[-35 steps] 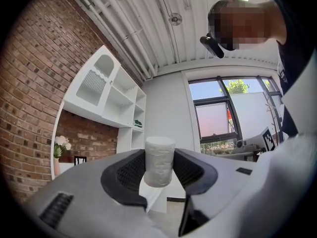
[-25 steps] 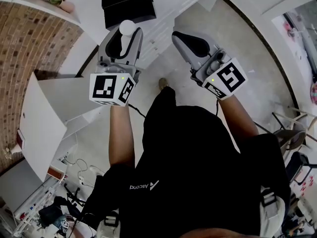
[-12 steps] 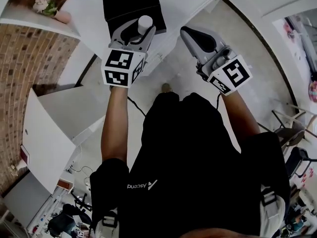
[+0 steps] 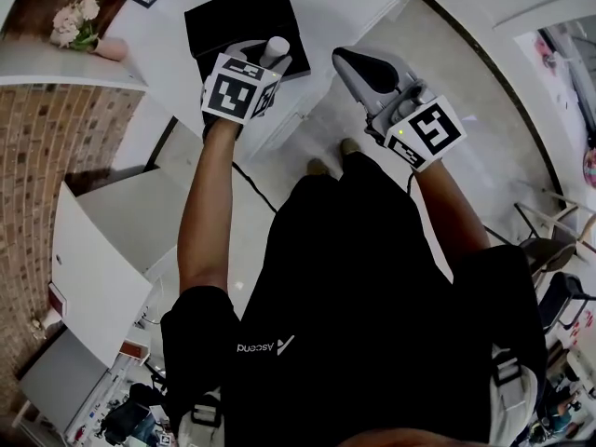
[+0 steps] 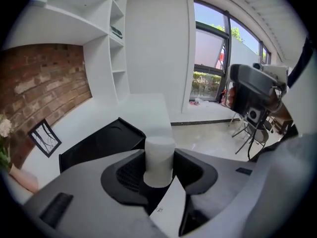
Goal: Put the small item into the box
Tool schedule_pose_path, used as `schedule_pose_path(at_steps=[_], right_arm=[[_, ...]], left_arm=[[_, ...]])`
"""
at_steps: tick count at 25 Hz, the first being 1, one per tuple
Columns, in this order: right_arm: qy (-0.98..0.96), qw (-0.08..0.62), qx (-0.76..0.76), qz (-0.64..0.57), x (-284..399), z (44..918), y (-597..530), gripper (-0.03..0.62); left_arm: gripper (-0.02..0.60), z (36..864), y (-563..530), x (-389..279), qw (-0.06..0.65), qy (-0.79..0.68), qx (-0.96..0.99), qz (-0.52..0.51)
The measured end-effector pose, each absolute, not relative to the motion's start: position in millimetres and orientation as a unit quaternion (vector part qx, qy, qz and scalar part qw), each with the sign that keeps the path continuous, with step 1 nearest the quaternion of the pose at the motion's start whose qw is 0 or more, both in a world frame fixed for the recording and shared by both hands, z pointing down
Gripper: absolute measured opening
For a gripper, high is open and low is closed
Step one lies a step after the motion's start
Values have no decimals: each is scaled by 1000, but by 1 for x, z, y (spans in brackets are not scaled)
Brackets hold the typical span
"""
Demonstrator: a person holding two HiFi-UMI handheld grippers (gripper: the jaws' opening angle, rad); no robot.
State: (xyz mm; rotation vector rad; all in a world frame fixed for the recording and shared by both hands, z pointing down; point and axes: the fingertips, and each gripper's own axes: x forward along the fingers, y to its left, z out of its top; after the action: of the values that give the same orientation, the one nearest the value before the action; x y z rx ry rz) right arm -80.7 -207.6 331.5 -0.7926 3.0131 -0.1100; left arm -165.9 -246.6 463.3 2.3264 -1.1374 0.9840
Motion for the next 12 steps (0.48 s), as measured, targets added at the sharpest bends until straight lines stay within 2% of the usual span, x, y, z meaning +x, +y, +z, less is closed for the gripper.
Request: schedule_pose_path(at_steps=[12], right_arm=[[967, 9, -244, -65, -60, 350, -258, 2]], left_arm=[[170, 536, -280, -165, 278, -357, 781, 431]])
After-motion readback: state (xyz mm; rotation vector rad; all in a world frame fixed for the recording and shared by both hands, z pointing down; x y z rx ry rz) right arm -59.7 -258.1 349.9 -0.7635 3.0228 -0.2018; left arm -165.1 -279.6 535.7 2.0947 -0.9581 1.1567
